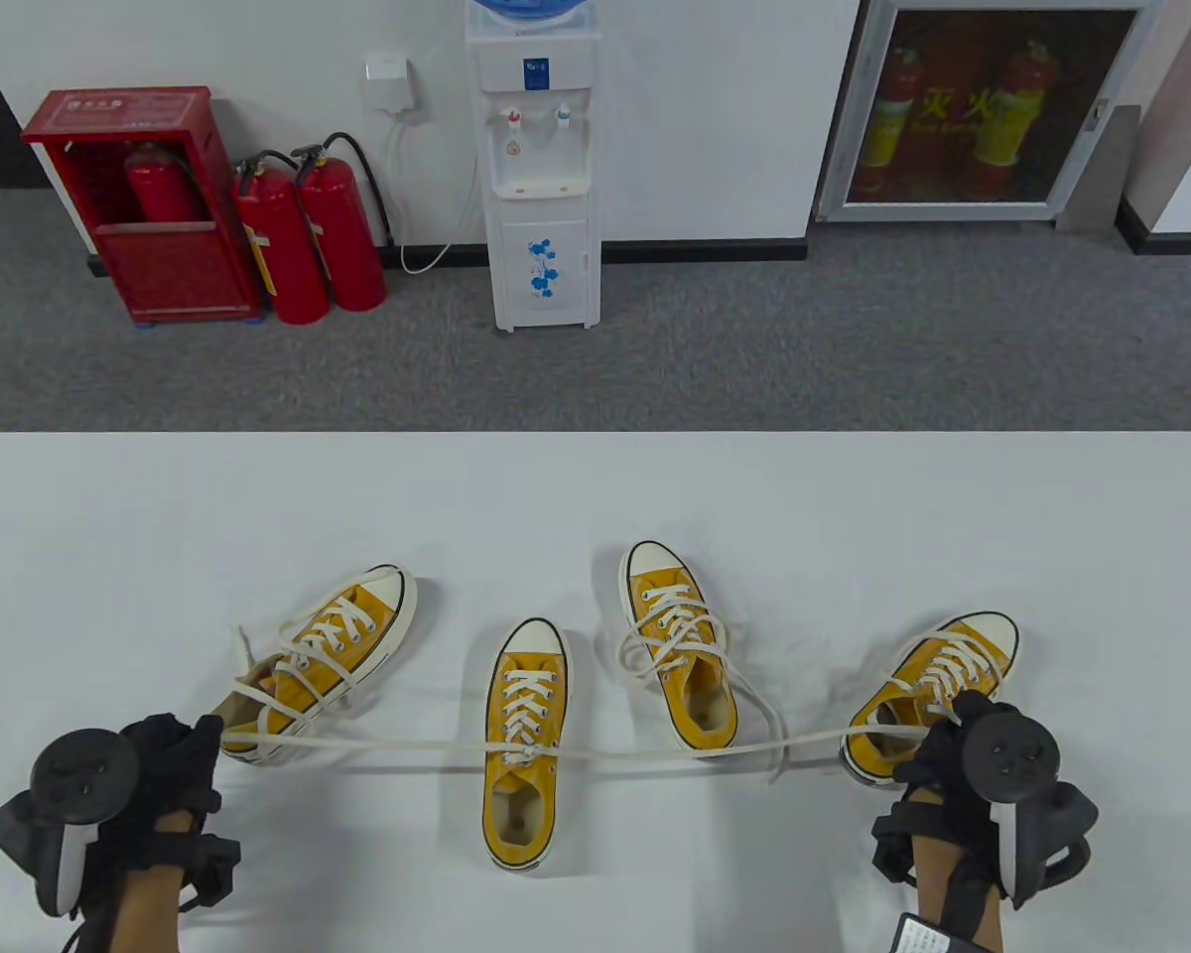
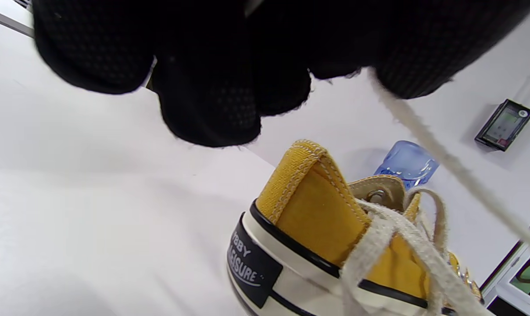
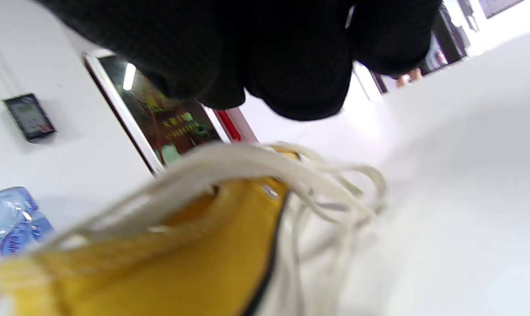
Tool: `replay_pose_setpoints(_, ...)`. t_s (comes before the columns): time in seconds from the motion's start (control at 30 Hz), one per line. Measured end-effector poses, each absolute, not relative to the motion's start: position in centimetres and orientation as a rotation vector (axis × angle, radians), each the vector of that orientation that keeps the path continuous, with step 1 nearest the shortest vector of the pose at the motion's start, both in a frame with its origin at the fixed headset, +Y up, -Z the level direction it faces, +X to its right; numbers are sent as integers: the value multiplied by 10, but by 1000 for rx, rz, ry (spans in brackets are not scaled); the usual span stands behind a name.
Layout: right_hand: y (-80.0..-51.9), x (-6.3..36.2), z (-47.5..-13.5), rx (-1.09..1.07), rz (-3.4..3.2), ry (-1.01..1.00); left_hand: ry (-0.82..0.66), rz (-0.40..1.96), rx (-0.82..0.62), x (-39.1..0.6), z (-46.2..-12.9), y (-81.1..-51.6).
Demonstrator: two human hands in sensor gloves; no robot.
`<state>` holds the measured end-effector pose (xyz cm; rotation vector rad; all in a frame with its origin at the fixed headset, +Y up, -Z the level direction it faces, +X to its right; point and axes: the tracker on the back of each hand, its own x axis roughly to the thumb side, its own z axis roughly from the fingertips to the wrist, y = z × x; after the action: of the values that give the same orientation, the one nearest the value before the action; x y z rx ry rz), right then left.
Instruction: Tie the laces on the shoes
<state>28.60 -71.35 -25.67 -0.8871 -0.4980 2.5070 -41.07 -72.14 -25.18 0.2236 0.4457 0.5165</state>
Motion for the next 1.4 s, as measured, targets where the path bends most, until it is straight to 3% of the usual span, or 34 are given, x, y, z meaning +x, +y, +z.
replay_pose_setpoints(0.27, -684, 232, -259, -580, 2600, -616, 429, 537, 226, -410, -253, -722)
replay_pose_setpoints(0.53, -664, 144, -271, -95, 2695, -486, 411, 551, 219, -410, -254, -723)
replay_pose_setpoints(0.77, -678, 69, -284, 265, 2813, -249, 401, 571, 227, -409, -253, -722)
replay_pose_setpoints(0.93, -694, 40, -291, 344, 2806, -151, 392, 577, 230, -409, -253, -722)
replay_pose_setpoints(1.2, -725, 28, -293, 429, 2761, 13, 384, 580, 223, -408, -254, -722)
replay_pose_setpoints(1.4, -737, 30, -291, 443, 2818, 14, 384, 579, 215, -407, -255, -723)
